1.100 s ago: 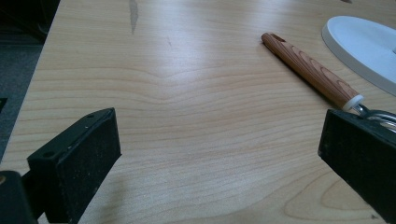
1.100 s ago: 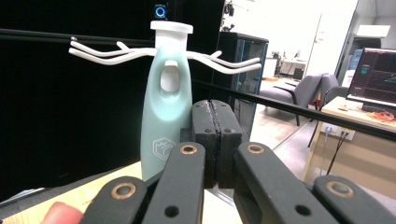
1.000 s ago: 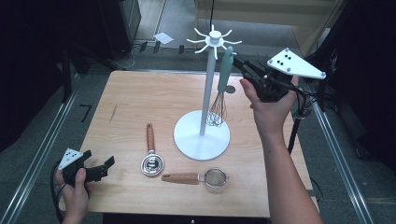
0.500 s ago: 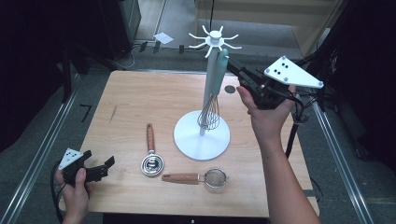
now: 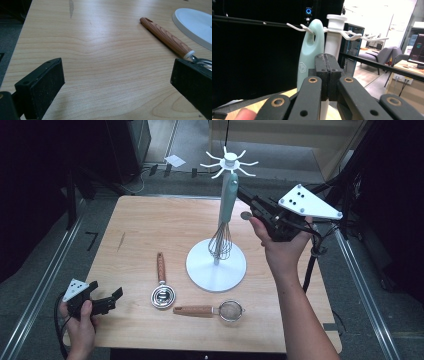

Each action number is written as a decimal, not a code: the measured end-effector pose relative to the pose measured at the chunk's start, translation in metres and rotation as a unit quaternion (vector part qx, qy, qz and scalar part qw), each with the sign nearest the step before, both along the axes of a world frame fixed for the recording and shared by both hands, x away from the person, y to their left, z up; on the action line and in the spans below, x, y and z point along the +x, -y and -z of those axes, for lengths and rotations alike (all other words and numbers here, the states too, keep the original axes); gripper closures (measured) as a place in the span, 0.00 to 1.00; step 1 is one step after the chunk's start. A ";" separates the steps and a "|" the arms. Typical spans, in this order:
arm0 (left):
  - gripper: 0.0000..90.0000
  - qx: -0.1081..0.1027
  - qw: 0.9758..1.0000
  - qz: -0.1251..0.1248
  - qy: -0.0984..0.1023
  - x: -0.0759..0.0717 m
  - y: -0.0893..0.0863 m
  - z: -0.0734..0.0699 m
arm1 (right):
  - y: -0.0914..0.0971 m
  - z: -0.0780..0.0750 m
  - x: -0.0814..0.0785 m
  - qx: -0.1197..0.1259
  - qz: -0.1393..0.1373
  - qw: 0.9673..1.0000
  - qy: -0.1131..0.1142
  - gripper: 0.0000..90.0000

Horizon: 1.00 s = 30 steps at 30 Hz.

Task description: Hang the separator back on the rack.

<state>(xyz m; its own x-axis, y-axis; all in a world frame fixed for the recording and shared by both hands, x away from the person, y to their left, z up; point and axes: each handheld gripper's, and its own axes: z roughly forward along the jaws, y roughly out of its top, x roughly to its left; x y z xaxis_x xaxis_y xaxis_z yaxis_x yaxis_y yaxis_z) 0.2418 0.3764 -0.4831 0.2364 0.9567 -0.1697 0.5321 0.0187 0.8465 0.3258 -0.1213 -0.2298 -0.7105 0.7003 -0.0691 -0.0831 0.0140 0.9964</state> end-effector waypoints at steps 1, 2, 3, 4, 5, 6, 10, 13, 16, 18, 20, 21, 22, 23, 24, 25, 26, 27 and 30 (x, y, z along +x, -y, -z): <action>0.00 0.000 1.000 0.000 0.000 0.000 0.000 0.000 | -0.002 0.000 -0.001 -0.001 -0.001 1.000 0.002 1.00; 0.00 0.000 1.000 0.000 0.001 0.000 0.000 0.000 | -0.002 0.000 -0.001 -0.001 -0.001 1.000 0.002 1.00; 0.00 0.000 1.000 0.000 0.000 0.000 0.000 0.000 | -0.003 0.000 -0.001 -0.002 -0.001 1.000 0.004 1.00; 0.00 0.000 1.000 0.000 0.000 0.000 0.000 0.000 | -0.003 0.000 -0.002 -0.002 -0.001 1.000 0.003 1.00; 0.00 -0.001 1.000 0.000 0.000 0.000 0.000 0.000 | -0.004 0.001 -0.002 -0.002 0.001 1.000 0.004 1.00; 0.00 -0.001 1.000 0.001 0.000 0.000 0.000 0.000 | -0.003 0.001 -0.002 -0.002 0.002 1.000 0.004 1.00; 0.00 -0.002 1.000 0.001 0.001 0.000 0.000 0.000 | 0.000 0.006 -0.003 -0.007 0.010 1.000 0.000 0.99; 0.00 -0.001 1.000 0.001 0.001 0.000 0.000 0.000 | 0.005 0.014 -0.003 -0.009 0.015 1.000 -0.004 0.97; 0.00 -0.001 1.000 0.001 0.001 0.000 0.000 0.000 | 0.010 0.020 -0.002 -0.008 0.020 1.000 -0.011 0.96; 0.00 0.001 1.000 0.001 0.000 0.000 0.000 0.000 | 0.016 0.027 -0.002 -0.005 0.027 0.999 -0.022 0.95; 0.00 0.001 1.000 0.000 0.000 0.000 0.000 0.000 | 0.024 0.036 -0.002 -0.013 0.038 0.999 -0.030 0.91; 0.00 0.001 1.000 0.000 0.000 0.000 0.000 0.000 | 0.024 0.036 -0.002 -0.013 0.038 0.999 -0.030 0.91; 0.00 0.001 1.000 0.000 0.000 0.000 0.000 0.000 | 0.026 0.039 -0.002 -0.017 0.043 0.998 -0.031 0.90; 0.00 0.002 1.000 0.000 0.000 0.000 0.000 0.000 | 0.028 0.042 -0.002 -0.019 0.046 0.998 -0.034 0.88; 0.00 0.002 1.000 0.000 0.000 0.000 0.001 0.000 | 0.029 0.045 -0.003 -0.021 0.049 0.998 -0.036 0.86; 0.00 0.002 1.000 0.000 0.000 0.000 0.001 0.000 | 0.031 0.050 -0.003 -0.026 0.056 0.997 -0.038 0.84; 0.00 0.002 1.000 0.000 0.000 0.000 0.001 0.000 | 0.033 0.052 -0.003 -0.029 0.060 0.997 -0.040 0.82; 0.00 0.002 1.000 0.000 0.000 0.000 0.000 0.000 | 0.035 0.056 -0.004 -0.030 0.064 0.997 -0.044 0.81; 0.00 0.002 1.000 0.000 0.000 0.000 0.000 0.000 | 0.041 0.069 -0.004 -0.040 0.079 0.995 -0.055 0.76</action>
<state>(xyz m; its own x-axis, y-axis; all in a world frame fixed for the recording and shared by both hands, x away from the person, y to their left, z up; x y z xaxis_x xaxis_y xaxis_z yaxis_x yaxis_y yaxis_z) 0.2414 0.3760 -0.4830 0.2357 0.9576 -0.1658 0.5315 0.0158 0.8469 0.3217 -0.1623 -0.2992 -0.5990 0.7987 -0.0573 0.0351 0.0977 0.9946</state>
